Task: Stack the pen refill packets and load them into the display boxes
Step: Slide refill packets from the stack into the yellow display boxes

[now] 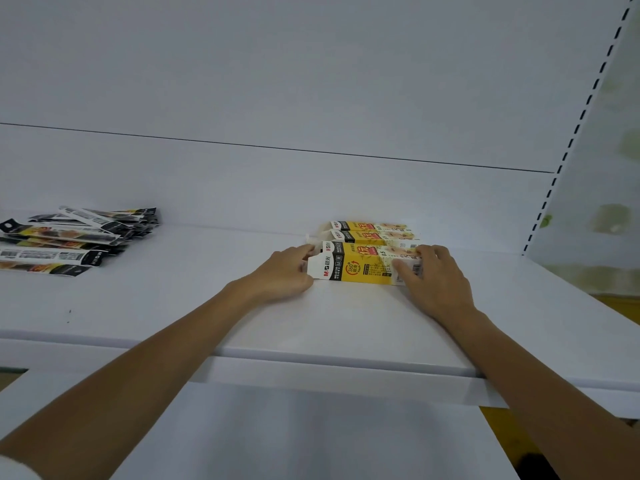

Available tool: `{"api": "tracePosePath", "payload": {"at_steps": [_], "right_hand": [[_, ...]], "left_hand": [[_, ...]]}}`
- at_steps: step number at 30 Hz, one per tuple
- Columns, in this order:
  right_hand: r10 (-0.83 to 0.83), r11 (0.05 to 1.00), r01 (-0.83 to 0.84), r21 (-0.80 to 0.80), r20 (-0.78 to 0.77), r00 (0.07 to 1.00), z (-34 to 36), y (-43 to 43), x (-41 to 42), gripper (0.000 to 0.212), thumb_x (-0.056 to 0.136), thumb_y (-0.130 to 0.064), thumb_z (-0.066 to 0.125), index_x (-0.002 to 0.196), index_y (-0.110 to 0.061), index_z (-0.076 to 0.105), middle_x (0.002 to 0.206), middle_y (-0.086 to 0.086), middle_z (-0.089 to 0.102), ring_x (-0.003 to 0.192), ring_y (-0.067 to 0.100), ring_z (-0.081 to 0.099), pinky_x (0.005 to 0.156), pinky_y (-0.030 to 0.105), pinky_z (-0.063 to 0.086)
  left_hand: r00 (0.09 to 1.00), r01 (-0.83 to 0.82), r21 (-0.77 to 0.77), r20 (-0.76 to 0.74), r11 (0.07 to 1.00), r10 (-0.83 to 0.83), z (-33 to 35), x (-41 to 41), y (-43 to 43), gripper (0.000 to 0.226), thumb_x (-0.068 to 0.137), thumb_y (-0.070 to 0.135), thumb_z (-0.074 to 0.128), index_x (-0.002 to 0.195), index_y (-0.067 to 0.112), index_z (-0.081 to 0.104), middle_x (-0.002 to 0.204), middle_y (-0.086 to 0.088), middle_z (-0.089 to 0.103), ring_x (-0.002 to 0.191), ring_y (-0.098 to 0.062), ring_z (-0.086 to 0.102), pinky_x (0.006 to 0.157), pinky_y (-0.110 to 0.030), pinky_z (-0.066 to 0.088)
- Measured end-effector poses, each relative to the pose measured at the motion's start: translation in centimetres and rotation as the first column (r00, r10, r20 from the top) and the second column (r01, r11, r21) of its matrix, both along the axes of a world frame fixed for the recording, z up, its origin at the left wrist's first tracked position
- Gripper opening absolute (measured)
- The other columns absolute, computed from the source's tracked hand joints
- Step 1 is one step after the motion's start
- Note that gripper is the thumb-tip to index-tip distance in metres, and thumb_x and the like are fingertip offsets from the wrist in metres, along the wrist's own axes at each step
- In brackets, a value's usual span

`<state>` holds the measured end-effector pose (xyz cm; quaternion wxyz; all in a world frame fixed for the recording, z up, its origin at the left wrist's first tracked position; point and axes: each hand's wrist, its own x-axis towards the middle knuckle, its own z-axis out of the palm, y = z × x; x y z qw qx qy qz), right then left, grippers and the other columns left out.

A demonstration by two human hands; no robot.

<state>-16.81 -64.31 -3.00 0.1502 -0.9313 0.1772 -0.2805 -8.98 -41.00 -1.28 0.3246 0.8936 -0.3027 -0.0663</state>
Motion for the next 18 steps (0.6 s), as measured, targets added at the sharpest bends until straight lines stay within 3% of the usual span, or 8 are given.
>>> {"api": "tracePosePath", "payload": {"at_steps": [3, 6, 12, 14, 15, 16, 18], "right_hand": [[0.003, 1.000, -0.003, -0.002, -0.009, 1.000, 0.0, 0.0, 0.0, 0.050, 0.090, -0.047, 0.046, 0.126, -0.012, 0.047, 0.131, 0.008, 0.043, 0.115, 0.025, 0.046, 0.084, 0.038, 0.042], [-0.007, 0.999, 0.006, -0.035, -0.018, 1.000, 0.1, -0.1, -0.1, 0.049, 0.091, -0.047, 0.045, 0.125, -0.012, 0.048, 0.130, 0.008, 0.045, 0.112, 0.026, 0.049, 0.084, 0.038, 0.041], [0.029, 0.998, -0.029, 0.061, 0.004, 1.000, 0.0, -0.3, -0.1, 0.051, 0.091, -0.045, 0.046, 0.128, -0.010, 0.045, 0.137, 0.008, 0.041, 0.114, 0.028, 0.050, 0.087, 0.037, 0.040], [-0.020, 1.000, 0.020, -0.012, -0.034, 0.999, 0.1, -0.3, -0.2, 0.051, 0.092, -0.047, 0.044, 0.127, -0.011, 0.046, 0.132, 0.007, 0.045, 0.111, 0.028, 0.052, 0.079, 0.034, 0.038], [-0.060, 0.994, 0.055, -0.090, -0.056, 0.997, 0.2, -0.3, -0.3, 0.051, 0.092, -0.050, 0.042, 0.126, -0.012, 0.047, 0.128, 0.007, 0.049, 0.109, 0.027, 0.054, 0.077, 0.034, 0.038], [-0.098, 0.982, 0.086, -0.167, -0.065, 0.993, 0.3, -0.3, -0.4, 0.051, 0.092, -0.052, 0.040, 0.123, -0.012, 0.049, 0.124, 0.006, 0.052, 0.107, 0.027, 0.055, 0.077, 0.034, 0.039], [-0.162, 0.947, 0.137, -0.291, -0.062, 0.985, 0.4, -0.1, -0.3, 0.053, 0.092, -0.055, 0.037, 0.117, -0.011, 0.053, 0.117, 0.006, 0.056, 0.105, 0.026, 0.055, 0.082, 0.037, 0.040]], "left_hand": [[1.000, 0.013, 0.068, 0.028, 0.998, -0.015, 0.3, -0.2, -0.4, 0.065, 0.058, 0.019, 0.038, 0.121, 0.027, 0.052, 0.110, -0.007, 0.059, 0.105, -0.024, 0.054, 0.090, -0.042, 0.045], [1.000, 0.010, 0.054, 0.015, 0.998, -0.011, 0.5, -0.1, -0.8, 0.042, 0.073, 0.010, 0.046, 0.113, 0.016, 0.056, 0.103, -0.013, 0.059, 0.101, -0.026, 0.054, 0.083, -0.037, 0.044], [0.975, -0.137, -0.067, 0.167, 0.988, 0.147, -0.6, -0.1, -0.9, 0.024, 0.082, 0.009, 0.051, 0.105, 0.016, 0.054, 0.095, 0.003, 0.056, 0.097, -0.021, 0.053, 0.089, -0.038, 0.044], [0.967, -0.141, 0.039, 0.220, 0.989, 0.129, -0.8, -0.2, -1.1, 0.007, 0.083, 0.013, 0.050, 0.084, 0.019, 0.051, 0.084, 0.006, 0.053, 0.093, -0.022, 0.052, 0.084, -0.036, 0.041], [0.964, -0.145, 0.103, 0.238, 0.984, 0.117, -0.8, -0.2, -1.1, 0.009, 0.083, 0.015, 0.049, 0.077, 0.021, 0.048, 0.080, 0.008, 0.051, 0.091, -0.023, 0.049, 0.087, -0.037, 0.039], [0.965, -0.141, 0.152, 0.242, 0.978, 0.101, -0.8, -0.3, -0.9, 0.009, 0.084, 0.018, 0.048, 0.076, 0.022, 0.050, 0.082, 0.008, 0.052, 0.092, -0.022, 0.047, 0.094, -0.041, 0.036], [0.965, -0.126, 0.168, 0.250, 0.978, 0.081, -0.7, -0.4, -0.4, 0.018, 0.085, 0.022, 0.048, 0.097, 0.023, 0.061, 0.101, 0.007, 0.060, 0.105, -0.021, 0.047, 0.104, -0.049, 0.027]]}}
